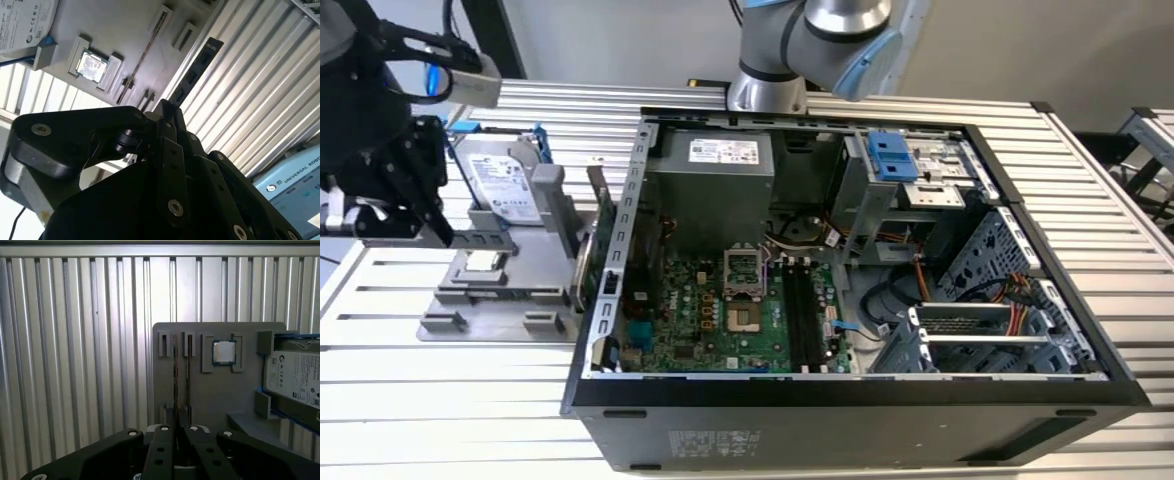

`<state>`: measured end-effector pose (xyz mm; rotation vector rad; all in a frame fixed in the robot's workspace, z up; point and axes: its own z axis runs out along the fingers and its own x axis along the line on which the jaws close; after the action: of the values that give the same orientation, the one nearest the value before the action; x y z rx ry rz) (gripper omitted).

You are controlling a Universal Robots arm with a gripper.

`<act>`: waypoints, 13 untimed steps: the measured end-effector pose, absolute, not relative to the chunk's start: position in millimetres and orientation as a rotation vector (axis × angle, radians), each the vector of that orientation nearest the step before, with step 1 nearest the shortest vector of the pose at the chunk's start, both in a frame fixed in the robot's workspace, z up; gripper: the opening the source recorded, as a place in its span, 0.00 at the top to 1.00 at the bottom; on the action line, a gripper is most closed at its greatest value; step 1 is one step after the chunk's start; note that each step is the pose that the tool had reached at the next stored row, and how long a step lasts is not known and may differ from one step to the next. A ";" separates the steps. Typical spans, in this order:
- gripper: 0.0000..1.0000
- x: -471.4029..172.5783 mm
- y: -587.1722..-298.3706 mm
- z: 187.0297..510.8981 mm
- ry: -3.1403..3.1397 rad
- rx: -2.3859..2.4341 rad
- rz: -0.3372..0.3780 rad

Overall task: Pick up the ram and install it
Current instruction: 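Pick up the ram and move it above insertion slot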

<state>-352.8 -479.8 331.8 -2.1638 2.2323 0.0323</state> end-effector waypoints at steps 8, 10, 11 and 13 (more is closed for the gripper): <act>1.00 -352.8 -479.8 368.3 2.232 -2.164 0.032; 1.00 -352.7 -479.8 377.2 2.232 -2.164 0.032; 1.00 -352.8 -479.8 381.8 2.232 -2.164 0.032; 1.00 -352.8 -479.8 391.0 2.232 -2.164 0.032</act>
<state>-352.8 -479.8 391.0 -2.1637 2.2323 0.0322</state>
